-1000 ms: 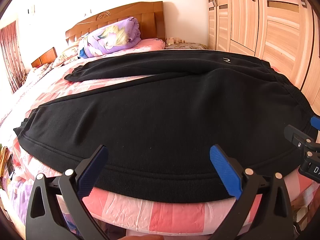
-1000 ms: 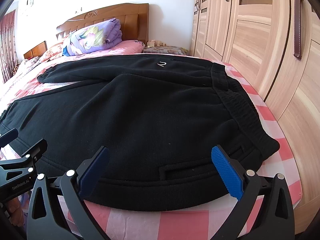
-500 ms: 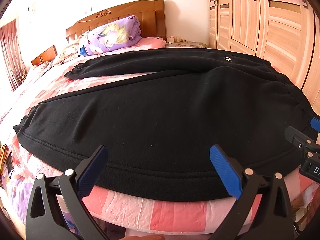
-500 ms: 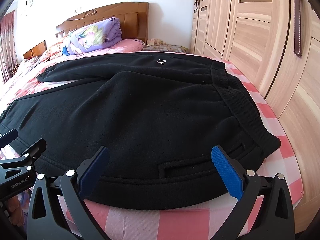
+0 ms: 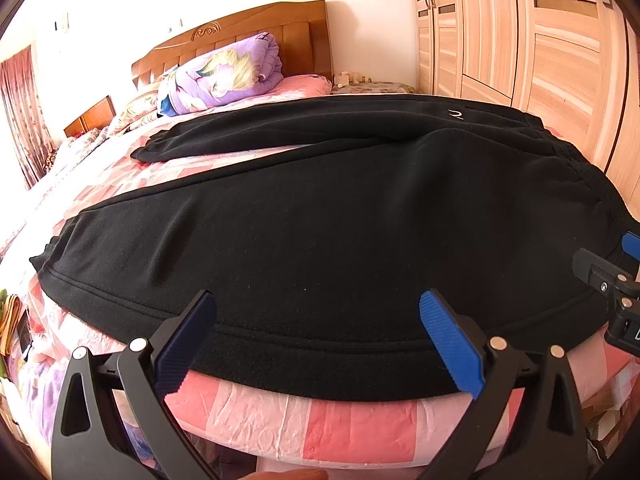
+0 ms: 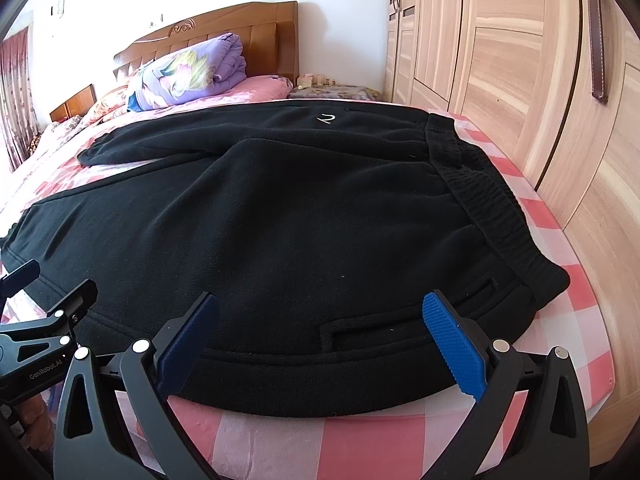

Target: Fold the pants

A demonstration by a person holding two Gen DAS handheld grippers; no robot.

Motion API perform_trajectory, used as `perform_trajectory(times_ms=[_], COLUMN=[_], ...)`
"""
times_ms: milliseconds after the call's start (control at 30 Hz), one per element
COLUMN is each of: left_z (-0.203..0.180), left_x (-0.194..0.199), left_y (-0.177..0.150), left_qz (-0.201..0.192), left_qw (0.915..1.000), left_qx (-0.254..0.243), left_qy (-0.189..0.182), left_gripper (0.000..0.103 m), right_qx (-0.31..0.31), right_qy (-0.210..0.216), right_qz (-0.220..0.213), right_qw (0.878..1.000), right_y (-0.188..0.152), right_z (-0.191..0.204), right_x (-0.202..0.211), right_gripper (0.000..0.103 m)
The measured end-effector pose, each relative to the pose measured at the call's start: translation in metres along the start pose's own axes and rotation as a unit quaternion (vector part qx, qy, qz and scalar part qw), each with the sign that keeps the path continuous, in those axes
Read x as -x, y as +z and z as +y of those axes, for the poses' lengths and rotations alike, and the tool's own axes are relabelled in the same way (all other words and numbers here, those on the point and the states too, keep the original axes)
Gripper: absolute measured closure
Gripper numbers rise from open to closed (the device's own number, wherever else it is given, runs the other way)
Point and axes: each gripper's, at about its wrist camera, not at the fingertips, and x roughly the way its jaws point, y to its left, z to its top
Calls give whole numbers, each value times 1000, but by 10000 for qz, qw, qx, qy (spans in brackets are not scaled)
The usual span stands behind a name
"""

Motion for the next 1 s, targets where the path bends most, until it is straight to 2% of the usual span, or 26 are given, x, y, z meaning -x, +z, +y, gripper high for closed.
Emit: perform_trajectory(times_ms=[100,200,267,367,467,533,600,667,733,833,900,1000], left_z=[3,1,1,11,25,37,54,63,75,86,80,66], left_x=[2,1,0,-9,-37,-69,-105,-131,-155,-197,-225,-262], left_y=[3,14,26,57,100,131,162,187,212,246,263,280], left_qz=[-1,3,-75,-116,354,852,1152,1073,960,1222,1550,1889], left_qw=[9998,9983,9958,9934,9921,9894,9872,9894,9885,9752,9661,9577], left_qx=[-124,-582,-911,-1128,-1149,-885,-370,5,415,1068,1190,1215], left_qy=[-146,-24,109,181,-347,-768,-1034,-977,-1092,-1503,-1687,-1798], left_gripper=[1,1,1,1,1,1,1,2,2,2,2,2], right_qx=[-86,207,324,315,292,402,579,675,801,1059,1289,1786], right_qy=[138,0,101,510,748,902,1162,1354,1235,1335,1340,1507], right_qz=[2,-128,-122,-28,-60,120,327,428,523,972,1176,1309], right_qw=[9999,9997,9993,9982,9968,9950,9910,9876,9877,9806,9755,9635], right_y=[3,14,29,78,135,173,205,236,261,288,299,306], right_z=[-5,-7,-10,-26,-41,-44,-43,-46,-48,-49,-46,-35], right_x=[1,4,1,-14,-37,-68,-104,-146,-188,-244,-272,-302], right_gripper=[4,4,4,4,4,4,4,4,4,4,4,4])
